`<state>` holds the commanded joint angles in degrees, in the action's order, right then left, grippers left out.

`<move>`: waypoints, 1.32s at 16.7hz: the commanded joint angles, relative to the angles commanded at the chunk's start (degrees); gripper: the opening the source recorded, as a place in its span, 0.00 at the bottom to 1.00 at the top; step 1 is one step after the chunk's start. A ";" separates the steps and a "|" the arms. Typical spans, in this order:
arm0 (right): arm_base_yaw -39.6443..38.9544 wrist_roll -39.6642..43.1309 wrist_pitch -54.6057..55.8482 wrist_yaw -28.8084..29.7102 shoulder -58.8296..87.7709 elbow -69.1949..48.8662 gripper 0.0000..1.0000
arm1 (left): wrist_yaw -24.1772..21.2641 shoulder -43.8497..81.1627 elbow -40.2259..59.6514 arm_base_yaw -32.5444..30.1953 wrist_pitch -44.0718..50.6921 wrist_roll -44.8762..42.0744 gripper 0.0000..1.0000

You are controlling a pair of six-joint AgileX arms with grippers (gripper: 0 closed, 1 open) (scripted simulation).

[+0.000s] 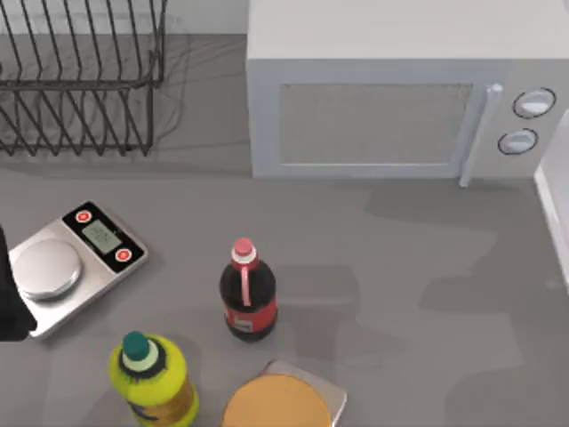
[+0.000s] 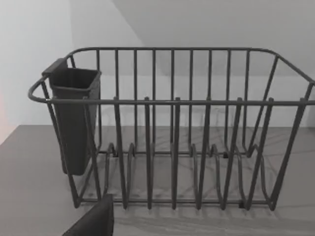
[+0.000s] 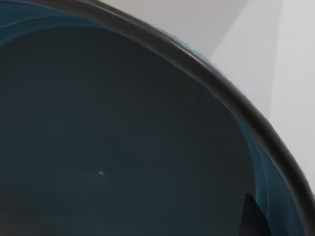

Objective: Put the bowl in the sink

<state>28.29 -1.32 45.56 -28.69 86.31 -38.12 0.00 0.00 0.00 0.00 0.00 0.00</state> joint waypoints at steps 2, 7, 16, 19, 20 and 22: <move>1.31 0.25 4.28 -0.11 -0.48 2.64 0.00 | 0.00 0.00 0.00 0.00 0.00 0.00 1.00; 1.87 0.27 6.36 -0.05 -0.77 3.98 0.00 | 0.00 0.00 0.00 0.00 0.00 0.00 1.00; -4.66 -1.37 19.26 -1.44 8.34 4.58 0.00 | 0.00 0.00 0.00 0.00 0.00 0.00 1.00; -5.56 -1.08 32.87 -1.68 20.29 6.28 0.00 | 0.00 0.00 0.00 0.00 0.00 0.00 1.00; -5.15 -0.81 37.46 -1.49 24.74 7.11 0.00 | 0.00 0.00 0.00 0.00 0.00 0.00 1.00; -3.44 -0.21 45.09 -0.82 32.22 8.79 0.00 | 0.00 0.00 0.00 0.00 0.00 0.00 1.00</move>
<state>24.85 -1.53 90.65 -29.51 118.52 -29.32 0.00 0.00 0.00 0.00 0.00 0.00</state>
